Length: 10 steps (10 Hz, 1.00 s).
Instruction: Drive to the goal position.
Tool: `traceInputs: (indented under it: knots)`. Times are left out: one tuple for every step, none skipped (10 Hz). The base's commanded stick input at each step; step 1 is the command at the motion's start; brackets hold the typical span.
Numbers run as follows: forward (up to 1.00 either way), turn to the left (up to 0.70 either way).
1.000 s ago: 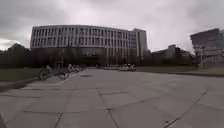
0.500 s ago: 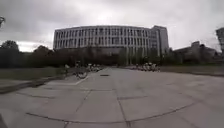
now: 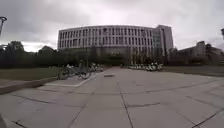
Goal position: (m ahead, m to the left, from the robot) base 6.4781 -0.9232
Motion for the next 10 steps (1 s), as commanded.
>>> traceInputs:
  knots:
    - [0.70,0.00]
    - [0.70,0.00]
    - [0.70,0.00]
    - [0.70,0.00]
    - [0.70,0.00]
    - [0.70,0.00]
    - [0.70,0.00]
    - [0.70,0.00]
    - [0.70,0.00]
    - [0.70,0.00]
